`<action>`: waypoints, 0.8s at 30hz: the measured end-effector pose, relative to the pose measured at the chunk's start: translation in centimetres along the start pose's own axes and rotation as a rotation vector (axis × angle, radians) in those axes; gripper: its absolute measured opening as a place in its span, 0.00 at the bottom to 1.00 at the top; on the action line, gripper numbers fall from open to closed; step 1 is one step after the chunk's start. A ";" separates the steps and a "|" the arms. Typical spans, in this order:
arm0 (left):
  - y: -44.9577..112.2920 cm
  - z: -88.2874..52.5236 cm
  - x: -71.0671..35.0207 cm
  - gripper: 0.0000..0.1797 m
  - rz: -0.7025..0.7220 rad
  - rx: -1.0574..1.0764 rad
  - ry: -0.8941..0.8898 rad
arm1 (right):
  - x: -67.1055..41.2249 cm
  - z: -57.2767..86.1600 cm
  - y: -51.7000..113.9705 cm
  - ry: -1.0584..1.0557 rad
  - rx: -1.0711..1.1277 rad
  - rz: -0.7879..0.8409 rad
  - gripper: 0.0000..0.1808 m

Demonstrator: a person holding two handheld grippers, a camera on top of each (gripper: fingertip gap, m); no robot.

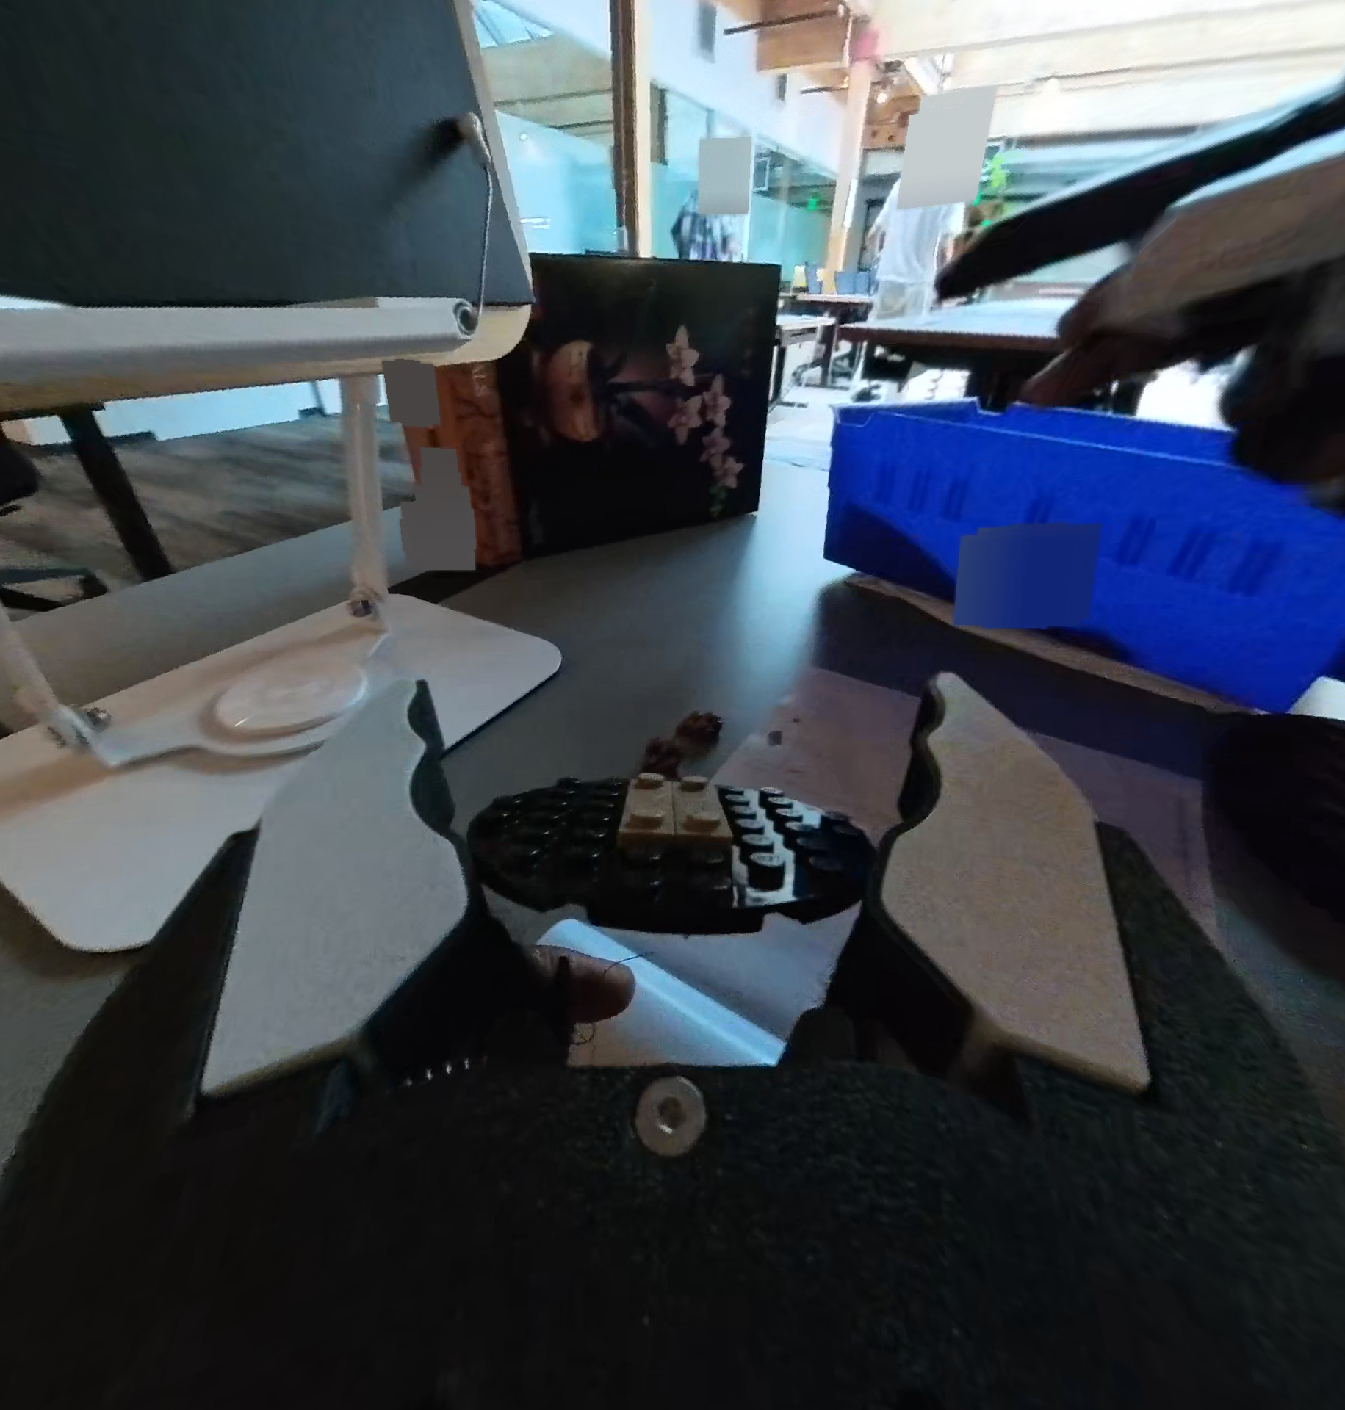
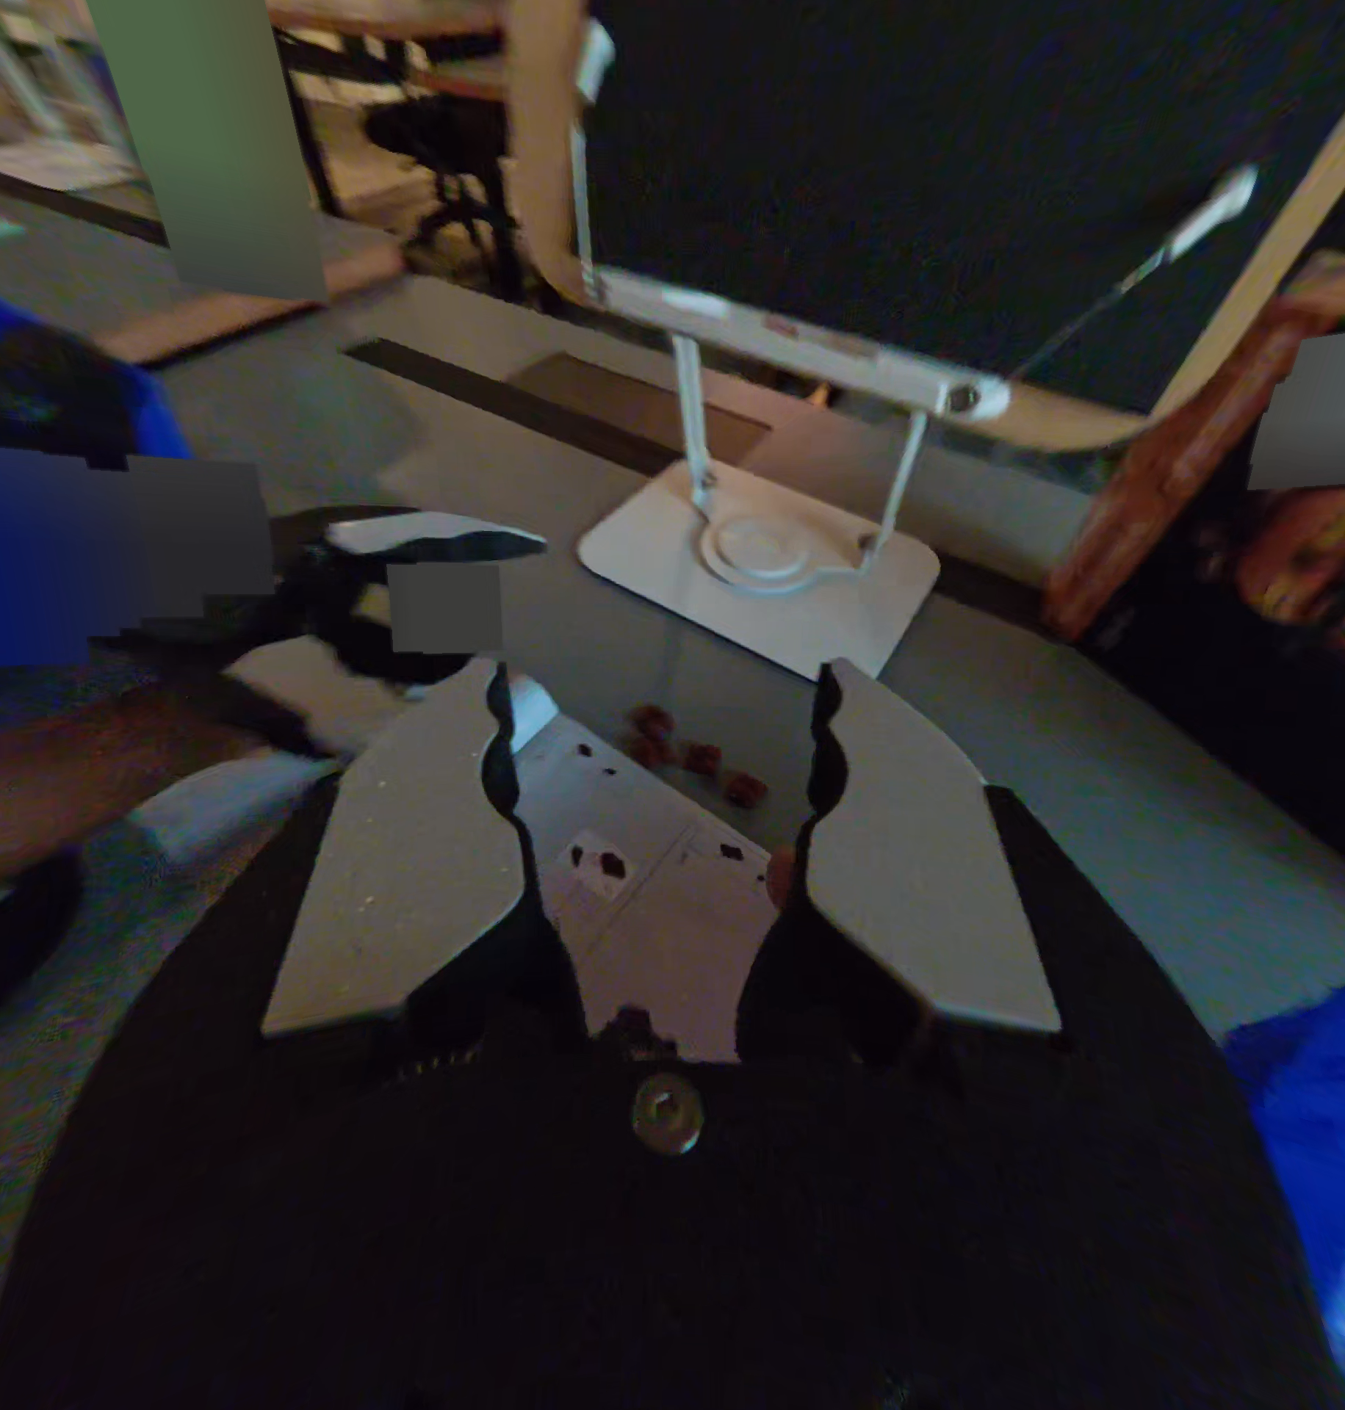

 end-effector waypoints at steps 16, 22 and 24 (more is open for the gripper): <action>-0.1 0.2 0.0 0.64 0.027 0.129 -0.006 | 7.5 9.0 -16.4 0.042 0.203 -0.020 0.40; -0.1 0.5 0.0 0.64 0.020 0.141 0.009 | 7.2 7.9 -15.2 -0.024 0.268 0.000 0.40; 0.0 0.6 0.0 0.64 0.016 0.156 0.017 | 6.6 7.4 -14.7 0.040 0.240 0.045 0.38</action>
Point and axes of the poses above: each gripper's, where its closed fingertips meet, y out along the fingers, x out of its underside, z = x × y across the jaws, the point moved 9 cm from there along -y, back along the fingers, and after that the axes turned 10 degrees about y, right-handed, at the moved point
